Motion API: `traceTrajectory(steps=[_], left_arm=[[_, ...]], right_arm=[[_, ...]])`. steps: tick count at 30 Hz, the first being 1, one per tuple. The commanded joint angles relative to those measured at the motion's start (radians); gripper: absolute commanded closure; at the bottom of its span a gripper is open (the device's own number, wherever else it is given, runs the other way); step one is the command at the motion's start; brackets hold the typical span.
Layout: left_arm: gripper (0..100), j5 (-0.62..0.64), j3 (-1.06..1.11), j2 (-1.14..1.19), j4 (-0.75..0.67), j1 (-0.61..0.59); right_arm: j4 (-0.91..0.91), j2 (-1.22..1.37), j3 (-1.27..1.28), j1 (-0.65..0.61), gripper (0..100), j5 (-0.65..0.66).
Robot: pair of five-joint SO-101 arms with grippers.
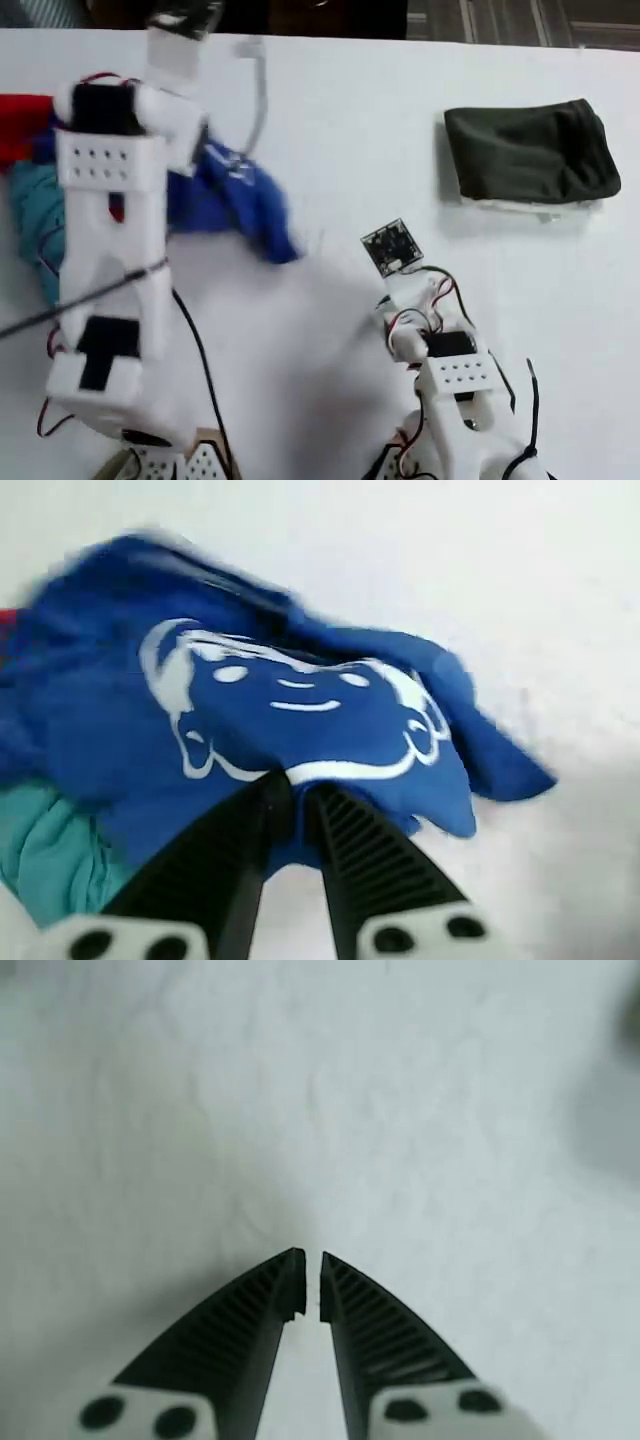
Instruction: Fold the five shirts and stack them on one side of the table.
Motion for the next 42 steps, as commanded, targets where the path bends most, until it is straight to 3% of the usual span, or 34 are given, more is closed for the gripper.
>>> traceTrajectory(steps=[1, 6, 12, 19, 24, 27, 31, 36, 42], left_arm=[[98, 0.002, 0.007, -0.130, 0.014, 0.078], [98, 0.002, 0.025, -0.135, 0.014, 0.129], [97, 0.002, 0.251, -0.135, -0.032, 0.186], [79, 0.002, 0.579, -0.138, -0.121, 0.195], [79, 0.000, 0.495, -0.157, -0.074, 0.173], [80, -0.006, 0.414, -0.166, -0.054, 0.066], [80, -0.132, 0.444, -0.158, -0.135, -0.178], [80, -0.275, 0.717, -0.158, -0.480, -0.460], [80, -0.339, 1.032, -0.158, -0.919, -0.609]], right_arm=[[-0.022, -0.027, -0.005, 0.013, 96.1, -0.008], [-0.022, -0.027, -0.005, 0.013, 96.1, -0.008], [-0.022, -0.027, -0.005, 0.013, 96.1, -0.008], [-0.022, -0.027, -0.005, 0.013, 96.1, -0.008], [-0.022, -0.027, -0.005, 0.013, 96.1, -0.008], [-0.022, -0.027, -0.005, 0.013, 96.2, -0.008], [-0.022, -0.027, -0.005, 0.013, 96.2, -0.008], [-0.022, -0.027, -0.005, 0.013, 96.1, -0.008], [-0.022, -0.027, -0.005, 0.013, 96.1, -0.008]])
